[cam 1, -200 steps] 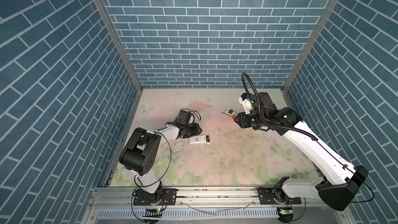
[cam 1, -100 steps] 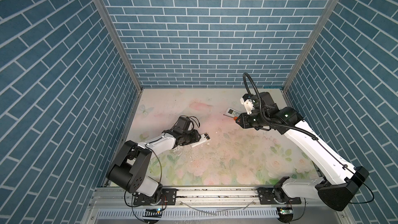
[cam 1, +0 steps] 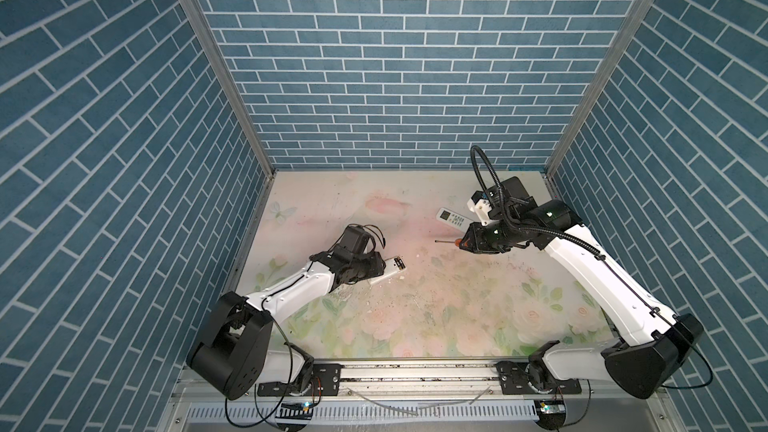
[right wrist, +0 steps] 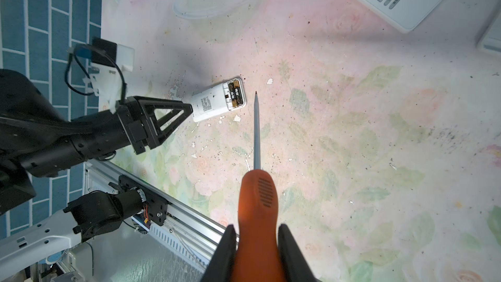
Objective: Unload the batteries from the remote control
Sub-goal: 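Grasp the opened white remote with the left gripper while right gripper brings screwdriver closer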
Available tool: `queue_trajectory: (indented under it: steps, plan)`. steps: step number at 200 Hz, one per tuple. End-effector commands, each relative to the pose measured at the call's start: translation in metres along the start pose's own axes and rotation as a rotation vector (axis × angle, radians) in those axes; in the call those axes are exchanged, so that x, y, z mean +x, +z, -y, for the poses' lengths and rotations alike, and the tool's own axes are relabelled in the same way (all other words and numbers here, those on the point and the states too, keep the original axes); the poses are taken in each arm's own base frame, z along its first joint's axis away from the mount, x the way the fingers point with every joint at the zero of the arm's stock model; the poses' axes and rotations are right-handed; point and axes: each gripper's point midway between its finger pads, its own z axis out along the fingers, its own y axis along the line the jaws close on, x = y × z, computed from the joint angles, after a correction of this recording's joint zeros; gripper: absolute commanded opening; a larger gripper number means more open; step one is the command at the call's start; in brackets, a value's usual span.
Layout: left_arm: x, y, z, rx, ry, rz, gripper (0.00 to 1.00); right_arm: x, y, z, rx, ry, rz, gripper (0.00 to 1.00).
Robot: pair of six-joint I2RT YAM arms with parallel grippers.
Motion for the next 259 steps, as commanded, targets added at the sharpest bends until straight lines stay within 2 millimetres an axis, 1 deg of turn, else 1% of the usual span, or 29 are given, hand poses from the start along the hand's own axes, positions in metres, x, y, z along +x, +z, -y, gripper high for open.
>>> queue_trajectory:
  steps: [1,11,23,61,83,101,144,186,204,217,230,244,259]
  plan:
    - [-0.015,0.001,-0.015,-0.077,0.062,0.002,0.49,-0.002,-0.006,-0.007,-0.036,-0.003,0.021,0.0]
    - [-0.02,0.009,-0.019,-0.082,0.065,-0.002,0.45,-0.003,-0.007,-0.008,-0.038,-0.004,0.025,0.0]
    - [-0.022,0.02,-0.023,-0.08,0.063,-0.017,0.42,-0.003,-0.007,-0.008,-0.037,-0.005,0.027,0.0]
    - [-0.016,0.05,-0.029,-0.076,0.076,-0.074,0.38,-0.004,-0.009,-0.009,-0.044,-0.003,0.033,0.0]
    - [-0.008,0.059,-0.033,-0.077,0.072,-0.105,0.38,-0.005,-0.009,-0.011,-0.054,-0.003,0.038,0.0]
    - [0.0,0.062,-0.036,-0.076,0.063,-0.124,0.38,-0.005,-0.007,-0.011,-0.054,0.0,0.033,0.0]
    - [0.022,0.062,-0.034,-0.064,0.039,-0.146,0.38,-0.004,-0.001,-0.009,-0.046,0.009,0.011,0.0]
    - [0.051,0.062,-0.026,-0.052,0.018,-0.165,0.38,-0.005,0.002,-0.008,-0.047,0.012,0.006,0.0]
    - [0.06,0.058,-0.021,-0.051,0.022,-0.171,0.38,-0.006,0.005,-0.008,-0.051,0.011,0.002,0.0]
    - [0.06,0.053,-0.019,-0.057,0.023,-0.164,0.38,-0.006,0.007,-0.009,-0.056,0.01,-0.002,0.0]
    - [0.055,0.046,-0.02,-0.068,0.027,-0.141,0.4,-0.007,0.008,-0.009,-0.058,0.007,-0.002,0.0]
    - [0.048,0.037,-0.02,-0.094,0.045,-0.116,0.47,-0.008,0.009,-0.01,-0.058,0.004,-0.002,0.0]
    - [0.038,0.025,-0.016,-0.108,0.065,-0.093,0.56,-0.008,0.01,-0.009,-0.055,-0.002,-0.008,0.0]
